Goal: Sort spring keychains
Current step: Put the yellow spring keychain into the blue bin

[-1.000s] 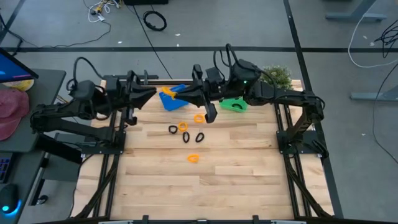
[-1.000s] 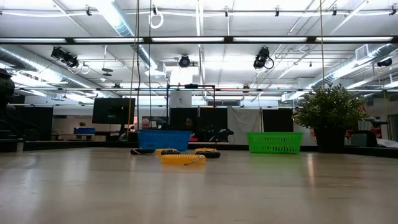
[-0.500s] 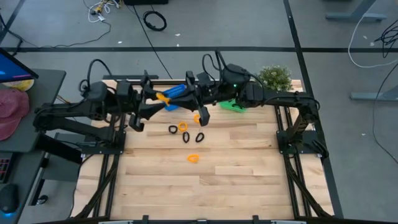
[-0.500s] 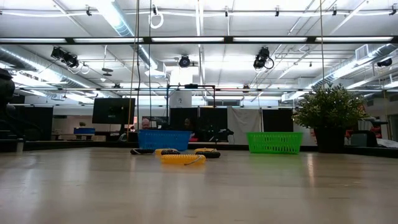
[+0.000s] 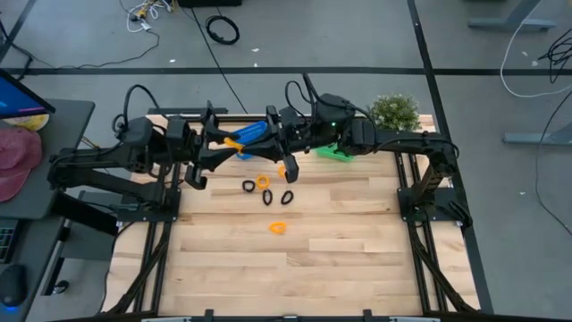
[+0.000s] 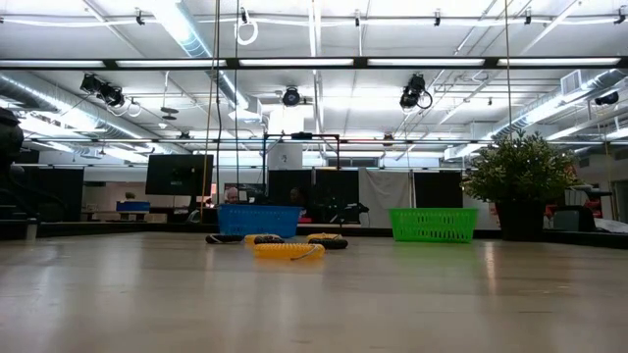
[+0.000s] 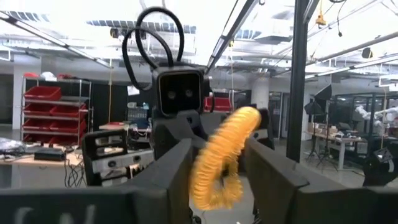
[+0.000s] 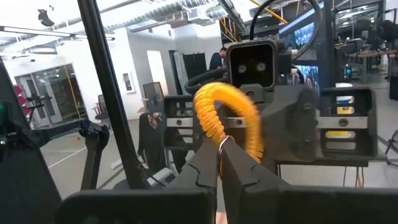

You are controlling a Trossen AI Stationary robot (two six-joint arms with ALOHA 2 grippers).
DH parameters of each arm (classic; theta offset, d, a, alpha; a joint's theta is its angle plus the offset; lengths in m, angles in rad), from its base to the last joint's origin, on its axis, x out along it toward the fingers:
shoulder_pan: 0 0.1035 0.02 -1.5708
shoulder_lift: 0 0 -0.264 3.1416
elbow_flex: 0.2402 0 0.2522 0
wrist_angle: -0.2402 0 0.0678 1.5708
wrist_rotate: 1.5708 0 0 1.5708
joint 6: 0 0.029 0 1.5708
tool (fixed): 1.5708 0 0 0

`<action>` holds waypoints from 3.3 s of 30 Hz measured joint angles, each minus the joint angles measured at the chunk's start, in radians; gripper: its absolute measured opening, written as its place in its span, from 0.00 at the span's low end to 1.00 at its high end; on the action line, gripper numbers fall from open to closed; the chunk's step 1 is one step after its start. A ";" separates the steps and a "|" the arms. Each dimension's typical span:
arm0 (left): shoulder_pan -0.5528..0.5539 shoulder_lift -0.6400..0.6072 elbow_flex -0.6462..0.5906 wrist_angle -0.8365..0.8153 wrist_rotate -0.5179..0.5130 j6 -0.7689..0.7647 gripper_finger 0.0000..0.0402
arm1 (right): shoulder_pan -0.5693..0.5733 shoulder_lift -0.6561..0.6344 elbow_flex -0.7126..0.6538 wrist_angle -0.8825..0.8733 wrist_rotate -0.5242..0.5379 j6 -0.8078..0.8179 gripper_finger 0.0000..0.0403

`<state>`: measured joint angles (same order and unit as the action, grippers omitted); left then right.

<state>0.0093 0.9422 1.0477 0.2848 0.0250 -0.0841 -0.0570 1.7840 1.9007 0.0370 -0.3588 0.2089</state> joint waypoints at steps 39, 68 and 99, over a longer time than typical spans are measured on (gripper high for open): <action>-0.025 -0.210 0.001 -0.455 -0.157 -0.037 0.04 | 0.022 -0.341 0.002 -0.807 0.234 -0.122 0.41; 0.126 0.231 0.127 -0.284 -1.045 -0.163 0.04 | 0.030 -0.340 0.002 -0.809 0.545 -0.067 0.34; 0.646 0.796 0.680 -1.370 -0.162 -0.250 0.04 | 0.030 -0.340 0.001 -0.812 0.544 -0.032 0.34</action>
<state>0.6556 1.7385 1.7274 -1.0854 -0.1369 -0.3342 -0.0269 1.4445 1.9015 -0.7746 0.1852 0.1764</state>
